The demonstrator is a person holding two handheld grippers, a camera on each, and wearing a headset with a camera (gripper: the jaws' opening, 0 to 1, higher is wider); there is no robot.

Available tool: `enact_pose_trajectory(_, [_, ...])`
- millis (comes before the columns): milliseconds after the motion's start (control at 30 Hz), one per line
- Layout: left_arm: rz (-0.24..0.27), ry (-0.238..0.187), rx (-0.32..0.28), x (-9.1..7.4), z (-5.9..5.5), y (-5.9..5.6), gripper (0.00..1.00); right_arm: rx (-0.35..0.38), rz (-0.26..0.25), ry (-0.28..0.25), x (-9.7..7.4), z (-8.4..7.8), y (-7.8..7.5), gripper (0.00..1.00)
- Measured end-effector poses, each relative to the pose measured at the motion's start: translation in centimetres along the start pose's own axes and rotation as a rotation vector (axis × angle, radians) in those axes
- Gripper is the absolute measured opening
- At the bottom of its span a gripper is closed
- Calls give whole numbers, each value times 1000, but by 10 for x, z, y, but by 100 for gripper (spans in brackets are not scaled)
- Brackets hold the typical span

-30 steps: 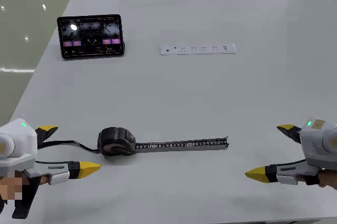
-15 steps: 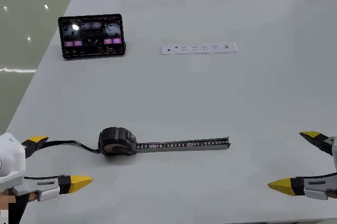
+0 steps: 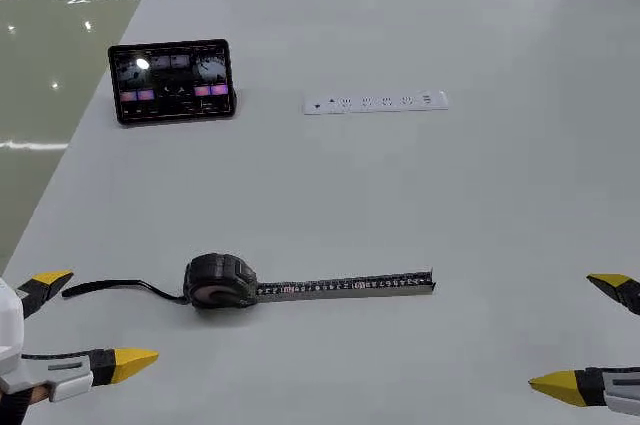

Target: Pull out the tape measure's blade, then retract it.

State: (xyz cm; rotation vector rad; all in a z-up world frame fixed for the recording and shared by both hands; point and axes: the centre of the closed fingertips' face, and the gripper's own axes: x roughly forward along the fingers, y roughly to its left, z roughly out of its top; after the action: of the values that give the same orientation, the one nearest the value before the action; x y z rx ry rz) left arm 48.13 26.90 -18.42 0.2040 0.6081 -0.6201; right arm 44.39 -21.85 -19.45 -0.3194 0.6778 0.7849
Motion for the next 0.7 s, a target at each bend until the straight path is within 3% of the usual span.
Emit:
enact_pose_trajectory(500, [0, 5, -1, 2, -1, 1, 99, -2, -1, 9, -3, -2, -5, 99])
enact_pose_trajectory(700, [17, -3, -34, 3, 0, 5, 99, 9, 2, 12, -4, 0, -6, 99])
